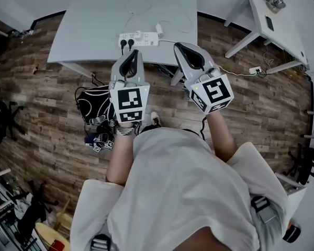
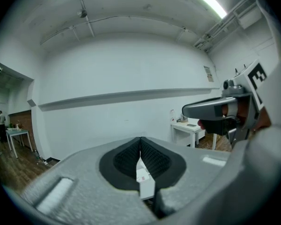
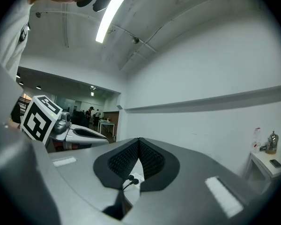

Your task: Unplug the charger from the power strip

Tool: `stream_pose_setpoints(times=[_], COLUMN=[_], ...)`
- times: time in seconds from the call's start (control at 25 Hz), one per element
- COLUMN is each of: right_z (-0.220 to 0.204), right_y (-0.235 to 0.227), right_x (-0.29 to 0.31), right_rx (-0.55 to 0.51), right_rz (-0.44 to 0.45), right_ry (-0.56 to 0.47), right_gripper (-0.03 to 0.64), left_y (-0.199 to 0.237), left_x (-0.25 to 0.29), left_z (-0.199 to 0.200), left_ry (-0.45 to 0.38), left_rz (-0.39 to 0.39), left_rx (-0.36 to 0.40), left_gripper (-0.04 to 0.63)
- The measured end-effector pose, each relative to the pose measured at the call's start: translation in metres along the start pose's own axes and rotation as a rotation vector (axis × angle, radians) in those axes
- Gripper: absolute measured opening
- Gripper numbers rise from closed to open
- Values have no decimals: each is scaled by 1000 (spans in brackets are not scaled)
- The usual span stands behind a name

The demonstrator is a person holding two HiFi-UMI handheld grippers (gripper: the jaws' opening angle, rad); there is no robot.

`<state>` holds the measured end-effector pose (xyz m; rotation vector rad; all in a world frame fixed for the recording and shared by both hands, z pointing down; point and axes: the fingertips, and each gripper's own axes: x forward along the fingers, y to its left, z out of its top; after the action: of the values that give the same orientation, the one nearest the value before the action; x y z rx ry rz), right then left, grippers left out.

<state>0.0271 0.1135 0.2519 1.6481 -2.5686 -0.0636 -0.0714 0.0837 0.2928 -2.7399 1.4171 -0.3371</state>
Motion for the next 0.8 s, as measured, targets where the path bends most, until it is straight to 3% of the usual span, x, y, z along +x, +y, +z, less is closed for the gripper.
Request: stream_pose_setpoints(times=[0.24, 0.8], right_z=[-23, -66], right_y=[-6, -29], right_x=[38, 92], right_rx=[17, 25], right_rz=[-4, 33], right_ry=[55, 142], right_gripper=[2, 2], left_y=[25, 37], left_x=[28, 83], left_z=[-21, -60], left_ry=[46, 137], left_rz=[-15, -58], left_rx=[-20, -72], left_gripper=[6, 8])
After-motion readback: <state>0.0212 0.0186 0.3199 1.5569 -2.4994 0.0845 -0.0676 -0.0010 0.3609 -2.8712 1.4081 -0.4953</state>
